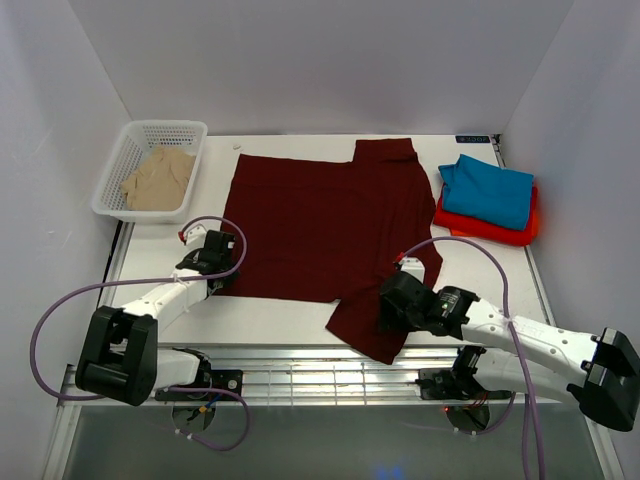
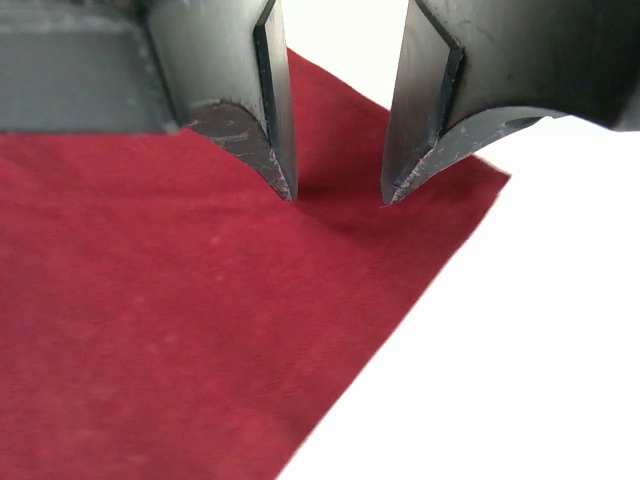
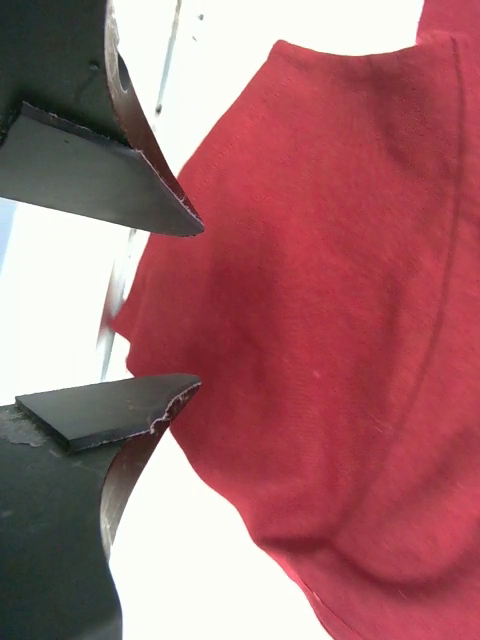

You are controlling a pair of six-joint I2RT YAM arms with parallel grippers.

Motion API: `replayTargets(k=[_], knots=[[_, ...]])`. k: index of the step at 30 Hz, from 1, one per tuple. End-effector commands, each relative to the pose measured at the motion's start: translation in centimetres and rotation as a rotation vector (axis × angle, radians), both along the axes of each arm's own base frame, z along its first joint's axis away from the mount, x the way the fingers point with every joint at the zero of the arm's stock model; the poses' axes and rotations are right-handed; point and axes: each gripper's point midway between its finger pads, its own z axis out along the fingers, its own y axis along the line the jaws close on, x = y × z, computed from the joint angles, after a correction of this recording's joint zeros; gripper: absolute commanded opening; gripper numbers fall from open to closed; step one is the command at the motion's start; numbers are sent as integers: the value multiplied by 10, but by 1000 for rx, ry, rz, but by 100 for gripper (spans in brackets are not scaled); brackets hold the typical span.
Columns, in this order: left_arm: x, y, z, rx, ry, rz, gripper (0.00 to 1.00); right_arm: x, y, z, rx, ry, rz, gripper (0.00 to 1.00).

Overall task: Fold and stack the t-shirts
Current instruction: Flatten the tshirt out, then fold the tshirt

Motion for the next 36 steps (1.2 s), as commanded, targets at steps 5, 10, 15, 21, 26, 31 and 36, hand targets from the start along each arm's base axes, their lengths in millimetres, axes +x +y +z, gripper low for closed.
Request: replayTargets(k=[5,10,15,21,26,31,36], knots=[[-9,17,14,50,4,95,50,-18,-2,-11,3,41,-69,63],[-14,22,10,74,34,121,50,-22,-3,-27,-7,61,-75,64],[-13,22,7,79,52,119,50,-19,0,-29,-18,58,-69,64],[-13,21,2,86,85,113,50,-19,-2,-38,-36,66,-83,68],[-13,17,-7,81,129,95,49,-27,-6,-55,-50,105,-90,70],[-14,16,-8,77,130,88,47,-34,-10,-56,-53,123,-98,69],[-13,15,-10,76,137,82,44,-36,-18,-44,-55,101,-116,68]])
